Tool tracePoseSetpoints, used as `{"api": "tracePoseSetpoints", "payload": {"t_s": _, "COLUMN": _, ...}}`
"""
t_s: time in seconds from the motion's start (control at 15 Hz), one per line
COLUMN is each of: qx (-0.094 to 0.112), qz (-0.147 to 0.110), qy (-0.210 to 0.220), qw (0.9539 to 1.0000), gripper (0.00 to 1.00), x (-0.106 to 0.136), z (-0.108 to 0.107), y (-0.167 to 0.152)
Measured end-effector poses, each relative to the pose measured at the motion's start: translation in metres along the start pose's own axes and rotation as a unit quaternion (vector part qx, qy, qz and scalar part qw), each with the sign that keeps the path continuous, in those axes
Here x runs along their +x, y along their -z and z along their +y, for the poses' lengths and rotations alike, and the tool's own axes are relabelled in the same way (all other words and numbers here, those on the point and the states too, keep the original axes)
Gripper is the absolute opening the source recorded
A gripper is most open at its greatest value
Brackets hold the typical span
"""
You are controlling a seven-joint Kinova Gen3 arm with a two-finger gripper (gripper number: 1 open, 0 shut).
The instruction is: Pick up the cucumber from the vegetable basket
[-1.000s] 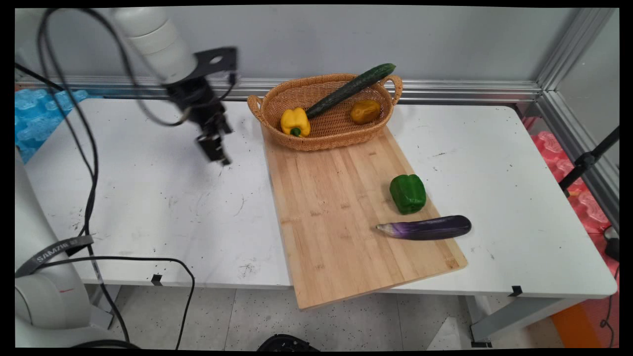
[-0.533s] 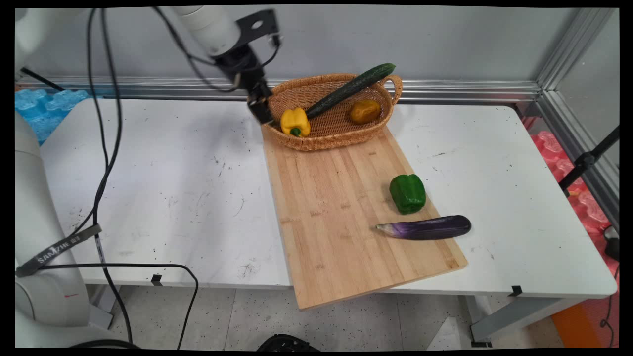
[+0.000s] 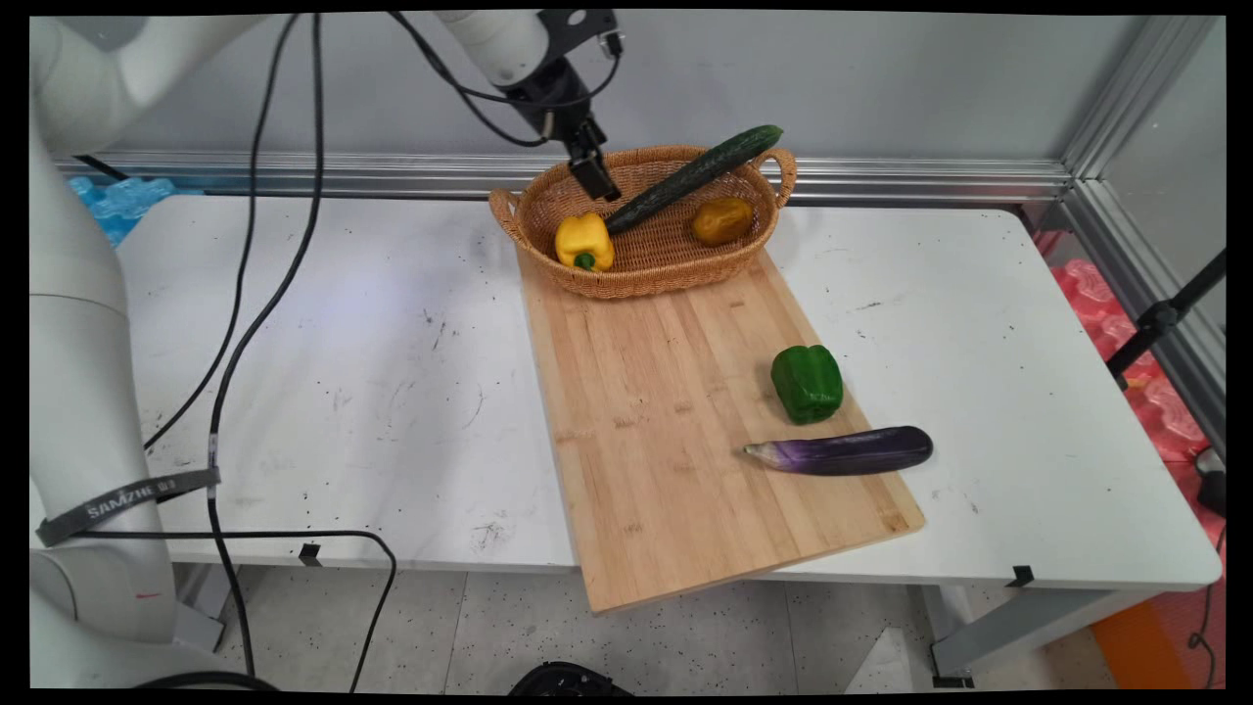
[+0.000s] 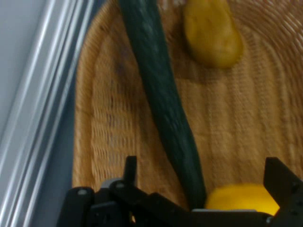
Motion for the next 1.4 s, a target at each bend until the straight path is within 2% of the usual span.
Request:
{"api": "tracePoseSetpoints", "payload": {"t_s": 0.47, "qx": 0.002, "qz": 0.037, "qy": 0.036, "qw": 0.9987, "gripper": 1.0, "x": 0.01, "z": -0.019, "y": -0.054}}
{"api": "tracePoseSetpoints", "payload": {"t_s": 1.27, "qx": -0.002, "qz": 0.059, "qy": 0.052, "qw": 0.9969, "gripper": 1.0, "x": 0.01, "z": -0.02, "y": -0.104}}
{"api": "tracePoseSetpoints", "payload": {"t_s": 1.33, "qx": -0.002, "qz": 0.059, "qy": 0.053, "qw": 0.9968, "gripper": 0.0, "x": 0.009, "z": -0.02, "y": -0.106}}
{"api": "tracePoseSetpoints", "payload": {"t_s": 1.4, "qx": -0.003, "qz": 0.06, "qy": 0.054, "qw": 0.9968, "gripper": 0.0, "x": 0.009, "z": -0.019, "y": -0.107}}
